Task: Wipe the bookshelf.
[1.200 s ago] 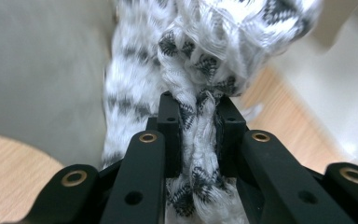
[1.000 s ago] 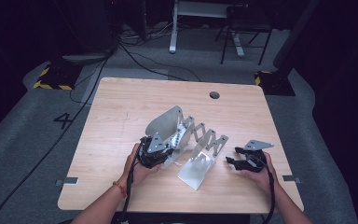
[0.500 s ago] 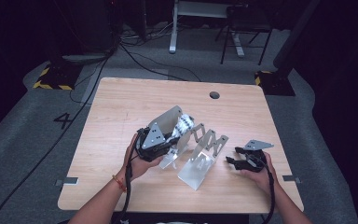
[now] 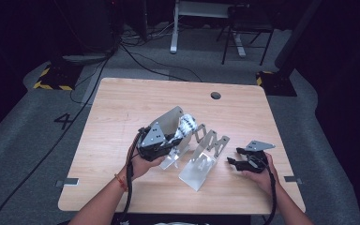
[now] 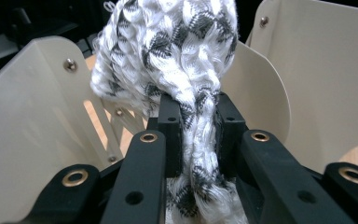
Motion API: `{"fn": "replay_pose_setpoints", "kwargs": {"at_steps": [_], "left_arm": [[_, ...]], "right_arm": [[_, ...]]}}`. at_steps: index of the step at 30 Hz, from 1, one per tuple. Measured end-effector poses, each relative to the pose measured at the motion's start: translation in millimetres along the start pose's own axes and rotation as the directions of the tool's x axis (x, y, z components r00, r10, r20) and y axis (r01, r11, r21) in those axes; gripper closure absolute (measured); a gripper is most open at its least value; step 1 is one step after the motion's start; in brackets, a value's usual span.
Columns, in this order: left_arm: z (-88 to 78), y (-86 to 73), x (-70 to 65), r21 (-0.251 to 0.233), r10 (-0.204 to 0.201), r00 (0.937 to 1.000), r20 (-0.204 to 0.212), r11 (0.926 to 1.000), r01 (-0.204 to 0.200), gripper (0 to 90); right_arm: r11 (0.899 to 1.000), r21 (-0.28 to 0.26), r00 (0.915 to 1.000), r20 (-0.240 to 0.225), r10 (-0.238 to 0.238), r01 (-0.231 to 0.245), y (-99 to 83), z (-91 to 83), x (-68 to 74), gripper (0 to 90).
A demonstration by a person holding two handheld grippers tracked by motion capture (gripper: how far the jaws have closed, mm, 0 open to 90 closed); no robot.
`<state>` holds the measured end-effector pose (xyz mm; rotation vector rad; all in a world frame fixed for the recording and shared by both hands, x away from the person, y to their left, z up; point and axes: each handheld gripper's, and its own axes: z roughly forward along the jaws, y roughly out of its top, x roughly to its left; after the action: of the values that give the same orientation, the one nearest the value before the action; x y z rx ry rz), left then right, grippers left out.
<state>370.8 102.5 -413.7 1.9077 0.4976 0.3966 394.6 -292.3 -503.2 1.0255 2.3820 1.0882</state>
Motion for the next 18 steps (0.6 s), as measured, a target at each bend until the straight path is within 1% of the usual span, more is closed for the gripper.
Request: {"fn": "replay_pose_setpoints", "kwargs": {"at_steps": [1,3,5,7,8,10,11,12,14,15,16,18], "left_arm": [[-1.8,-2.5,1.6,-0.002,-0.011,0.9999,0.011,0.9999,0.011,77.3],[-4.5,-6.9,4.3,-0.004,-0.021,0.9997,0.013,0.9998,0.021,77.3],[-5.2,-11.7,5.9,0.005,-0.03,0.9994,0.02,0.9995,0.03,77.1],[-4.2,-18.2,6.1,0.017,-0.017,0.9995,0.027,0.9997,0.016,76.8],[-3.8,-20.6,6.2,0.016,-0.018,0.9993,0.033,0.9997,0.018,76.8],[-4.1,-23.2,7.1,0.019,-0.009,0.9989,0.046,0.9998,0.009,76.8],[-5.0,-24.1,8.5,0.008,-0.028,0.9974,0.066,0.9996,0.028,76.7],[-5.8,-24.6,8.8,0.008,-0.034,0.997,0.069,0.9994,0.034,76.7],[-6.2,-25.4,7.5,0.031,-0.017,0.998,0.062,0.9994,0.015,76.7],[-5.8,-27.1,6.1,0.048,-0.014,0.9981,0.06,0.9988,0.011,76.7],[-4.5,-30.0,4.8,0.072,0.003,0.9988,0.049,0.9973,-0.006,76.7],[-0.4,-39.0,1.8,0.134,0.022,0.9992,0.033,0.9906,-0.027,76.7]], "right_arm": [[1.0,0.001,1.0,0.001,0.0,0.0,0.0,0.0,0.1,35.9],[1.0,0.0,1.0,0.001,-0.001,0.001,0.0,0.1,0.2,35.9],[1.0,0.001,1.0,0.002,-0.003,0.003,0.1,0.0,0.2,35.9],[1.0,0.002,1.0,0.002,-0.003,0.003,0.1,0.0,0.2,35.9],[1.0,0.002,1.0,0.002,-0.003,0.003,0.1,0.0,0.2,35.8],[1.0,0.001,1.0,0.001,-0.004,0.004,0.1,0.0,0.2,35.8],[1.0,0.002,1.0,0.002,-0.004,0.004,0.1,0.0,0.2,35.8],[1.0,0.002,1.0,0.002,-0.003,0.003,0.1,0.0,0.2,35.8],[1.0,0.002,1.0,0.001,-0.003,0.003,0.1,0.0,0.3,35.8],[1.0,0.002,1.0,0.002,-0.004,0.004,0.1,0.0,0.3,35.8],[1.0,0.0,1.0,0.001,-0.003,0.003,0.1,0.0,0.3,35.8],[1.0,0.001,1.0,0.001,-0.003,0.003,0.0,0.0,0.3,35.8]]}}
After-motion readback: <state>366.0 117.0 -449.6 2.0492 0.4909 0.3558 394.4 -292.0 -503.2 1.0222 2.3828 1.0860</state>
